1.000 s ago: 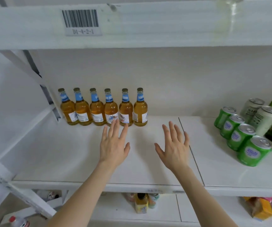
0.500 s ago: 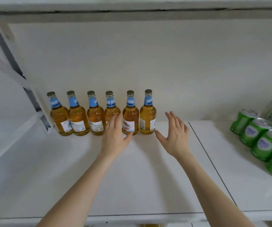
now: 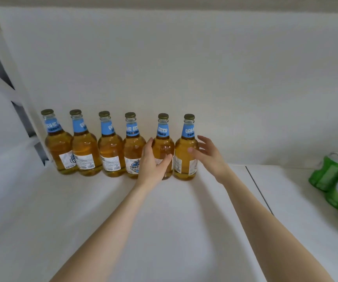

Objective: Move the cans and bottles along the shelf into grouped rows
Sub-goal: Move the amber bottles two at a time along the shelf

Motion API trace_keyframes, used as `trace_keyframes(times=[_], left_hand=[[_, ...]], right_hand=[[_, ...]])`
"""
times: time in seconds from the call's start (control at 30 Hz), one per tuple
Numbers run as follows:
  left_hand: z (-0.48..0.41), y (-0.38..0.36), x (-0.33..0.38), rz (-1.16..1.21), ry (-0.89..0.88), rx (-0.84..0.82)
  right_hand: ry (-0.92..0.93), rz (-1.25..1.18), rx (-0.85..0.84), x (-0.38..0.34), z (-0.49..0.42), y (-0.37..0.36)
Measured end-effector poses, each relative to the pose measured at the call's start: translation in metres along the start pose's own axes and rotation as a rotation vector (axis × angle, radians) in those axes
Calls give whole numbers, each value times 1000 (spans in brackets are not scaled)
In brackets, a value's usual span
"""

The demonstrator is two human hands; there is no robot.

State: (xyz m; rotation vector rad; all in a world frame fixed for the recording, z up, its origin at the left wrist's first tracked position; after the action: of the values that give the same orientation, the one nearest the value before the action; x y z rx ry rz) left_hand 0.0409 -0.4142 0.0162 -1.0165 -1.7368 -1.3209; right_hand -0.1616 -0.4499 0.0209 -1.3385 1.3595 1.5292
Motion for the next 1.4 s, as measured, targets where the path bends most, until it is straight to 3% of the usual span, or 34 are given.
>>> trace_keyframes(times=[0.13, 0.43, 0.7, 0.97, 1.4], left_hand=[[-3, -5, -9, 23, -46, 10], [-6, -10, -13, 103, -102, -15], [-10, -18, -24, 209, 76, -160], [18, -18, -23, 382, 106, -295], [99, 28, -15, 497, 273, -320]], right_hand=[[69, -72, -109, -10, -21, -17], [104, -140, -145, -12, -28, -15], [83, -186, -154, -12, -14, -2], [9, -331, -96, -11, 8, -3], [-160, -519, -33, -28, 78, -28]])
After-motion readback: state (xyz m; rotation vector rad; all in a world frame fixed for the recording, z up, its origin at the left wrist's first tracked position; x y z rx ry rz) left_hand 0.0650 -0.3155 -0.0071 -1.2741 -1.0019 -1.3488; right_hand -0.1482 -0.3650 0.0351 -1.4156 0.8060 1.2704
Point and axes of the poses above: each hand's wrist, its own z-axis away from the middle knuckle, its own y-axis out of the back of the hand, x = y × z, the point moved 8 cm from there along -z, towards the middle knuckle, and after that the axes turned 9 degrees about -x, right-handed, at the moved point
